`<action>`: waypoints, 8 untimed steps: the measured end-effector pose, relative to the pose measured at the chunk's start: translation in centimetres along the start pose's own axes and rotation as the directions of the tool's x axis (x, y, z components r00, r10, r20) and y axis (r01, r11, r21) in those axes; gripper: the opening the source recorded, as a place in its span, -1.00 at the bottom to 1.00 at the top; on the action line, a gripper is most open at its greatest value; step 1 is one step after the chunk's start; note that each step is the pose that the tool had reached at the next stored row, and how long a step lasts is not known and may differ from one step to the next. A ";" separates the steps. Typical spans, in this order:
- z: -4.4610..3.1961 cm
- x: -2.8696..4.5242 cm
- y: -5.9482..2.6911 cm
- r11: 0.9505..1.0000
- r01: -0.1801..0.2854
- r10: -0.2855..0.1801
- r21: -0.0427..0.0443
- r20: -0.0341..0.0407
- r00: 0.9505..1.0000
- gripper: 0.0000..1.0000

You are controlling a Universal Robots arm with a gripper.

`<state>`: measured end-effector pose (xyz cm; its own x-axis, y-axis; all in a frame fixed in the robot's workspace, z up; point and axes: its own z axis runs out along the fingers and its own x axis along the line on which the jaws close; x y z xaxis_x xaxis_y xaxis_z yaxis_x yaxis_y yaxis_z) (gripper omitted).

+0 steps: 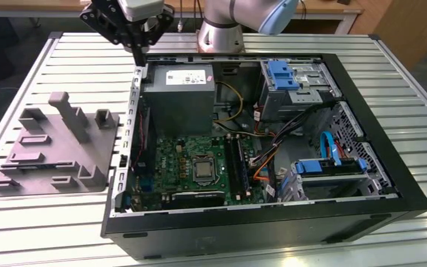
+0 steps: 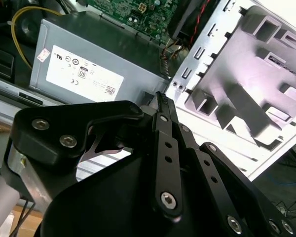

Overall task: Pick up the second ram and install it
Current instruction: 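Reach for the second ram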

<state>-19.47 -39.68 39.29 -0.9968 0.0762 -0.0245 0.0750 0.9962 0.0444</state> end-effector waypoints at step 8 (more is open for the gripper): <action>-0.03 1.38 -0.04 1.000 0.000 0.000 0.000 0.000 1.000 -0.80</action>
<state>-20.85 -39.61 39.29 -0.9968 0.0762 -0.0245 0.0751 0.9962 0.0444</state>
